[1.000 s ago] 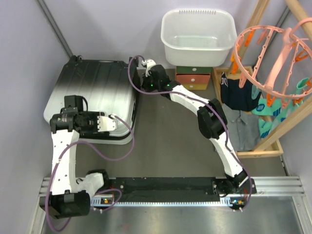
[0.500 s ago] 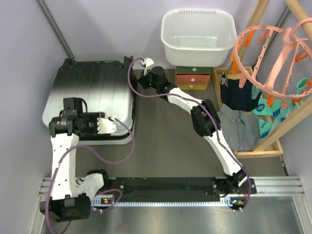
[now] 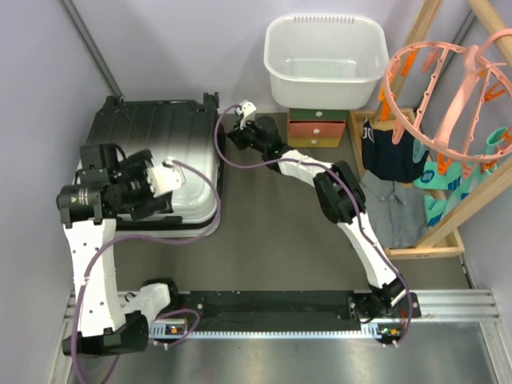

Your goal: Open, take out, and arrange the luggage

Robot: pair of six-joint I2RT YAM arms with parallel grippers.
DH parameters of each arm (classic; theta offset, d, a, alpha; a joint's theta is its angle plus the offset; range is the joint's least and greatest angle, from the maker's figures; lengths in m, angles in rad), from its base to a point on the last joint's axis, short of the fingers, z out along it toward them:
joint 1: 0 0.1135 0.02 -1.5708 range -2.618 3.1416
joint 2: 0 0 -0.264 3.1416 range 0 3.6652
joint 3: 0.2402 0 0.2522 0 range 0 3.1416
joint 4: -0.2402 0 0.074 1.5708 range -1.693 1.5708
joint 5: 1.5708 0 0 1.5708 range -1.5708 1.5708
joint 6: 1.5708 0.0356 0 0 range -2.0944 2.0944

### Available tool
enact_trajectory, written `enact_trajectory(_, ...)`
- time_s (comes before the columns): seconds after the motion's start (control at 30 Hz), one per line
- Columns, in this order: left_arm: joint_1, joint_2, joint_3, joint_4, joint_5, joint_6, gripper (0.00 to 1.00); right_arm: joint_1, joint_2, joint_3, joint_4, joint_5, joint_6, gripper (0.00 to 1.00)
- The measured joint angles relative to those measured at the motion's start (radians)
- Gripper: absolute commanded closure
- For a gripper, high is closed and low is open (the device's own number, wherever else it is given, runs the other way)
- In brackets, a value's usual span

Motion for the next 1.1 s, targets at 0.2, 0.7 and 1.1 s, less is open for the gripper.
enact_trajectory(0.2, -0.001, 0.043, 0.128, 0.183, 0.024, -0.497, 0.36, 0.012, -0.036, -0.055, 0.009, 0.0, 0.001, 1.0)
enact_trajectory(0.7, 0.47, 0.014, -0.146, 0.592, -0.528, -0.941, 0.92, 0.014, -0.045, -0.058, -0.005, 0.003, 0.032, 1.0)
enact_trajectory(1.1, 0.587, -0.082, -0.55, 0.753, -0.548, -0.949, 0.99, 0.015, -0.05, -0.064, -0.008, 0.008, 0.034, 1.0)
